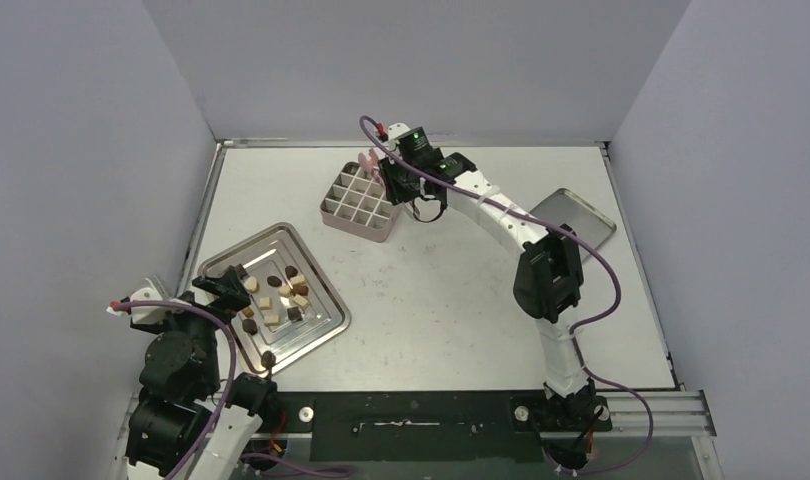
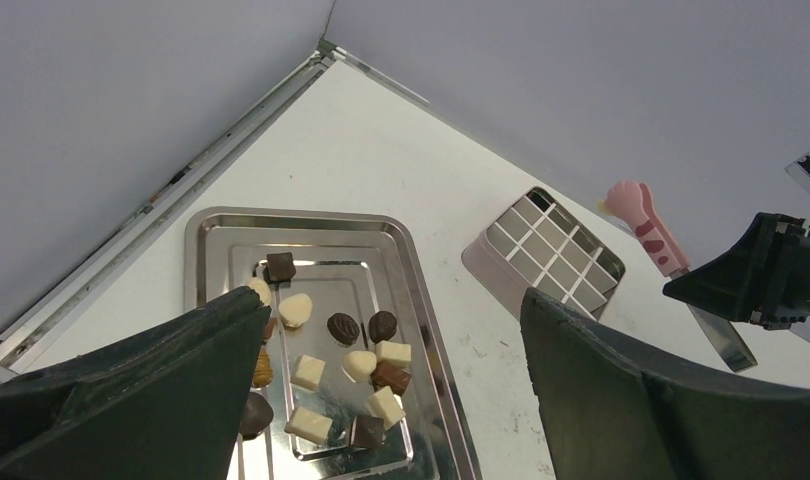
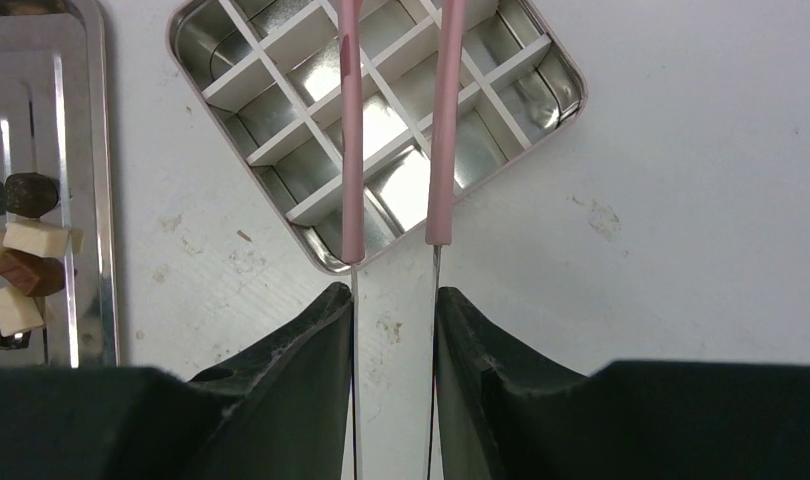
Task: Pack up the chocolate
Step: Place the fake chocolate in the packing box.
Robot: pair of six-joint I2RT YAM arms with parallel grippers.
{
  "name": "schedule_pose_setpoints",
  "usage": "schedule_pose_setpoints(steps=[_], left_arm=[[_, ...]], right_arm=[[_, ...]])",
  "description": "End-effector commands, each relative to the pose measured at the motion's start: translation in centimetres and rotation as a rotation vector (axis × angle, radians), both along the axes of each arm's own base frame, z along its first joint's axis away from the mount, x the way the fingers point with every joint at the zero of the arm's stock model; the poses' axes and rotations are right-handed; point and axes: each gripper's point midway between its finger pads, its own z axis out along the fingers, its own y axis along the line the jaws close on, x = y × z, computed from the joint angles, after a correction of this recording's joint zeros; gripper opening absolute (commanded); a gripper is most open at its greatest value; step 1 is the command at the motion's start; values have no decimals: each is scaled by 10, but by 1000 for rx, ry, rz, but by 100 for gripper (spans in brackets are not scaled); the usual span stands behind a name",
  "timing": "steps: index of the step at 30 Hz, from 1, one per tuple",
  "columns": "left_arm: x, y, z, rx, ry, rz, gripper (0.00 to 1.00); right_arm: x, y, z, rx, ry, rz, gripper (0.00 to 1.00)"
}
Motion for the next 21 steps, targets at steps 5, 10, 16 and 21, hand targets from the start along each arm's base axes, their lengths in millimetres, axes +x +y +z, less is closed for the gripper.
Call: schedule_pose_setpoints(steps=[5, 10, 16, 21], left_arm=[[2, -2, 13, 1, -46, -15, 97], [2, -2, 13, 1, -45, -15, 97], [3, -3, 13, 2, -45, -18, 97], [2, -2, 14, 3, -45, -12, 97]], right_arm=[[32, 14, 17, 104, -57, 18, 26], [46, 12, -3, 88, -35, 16, 26], [60, 13, -18, 86, -38, 3, 29], [67, 11, -29, 73, -27, -8, 33]])
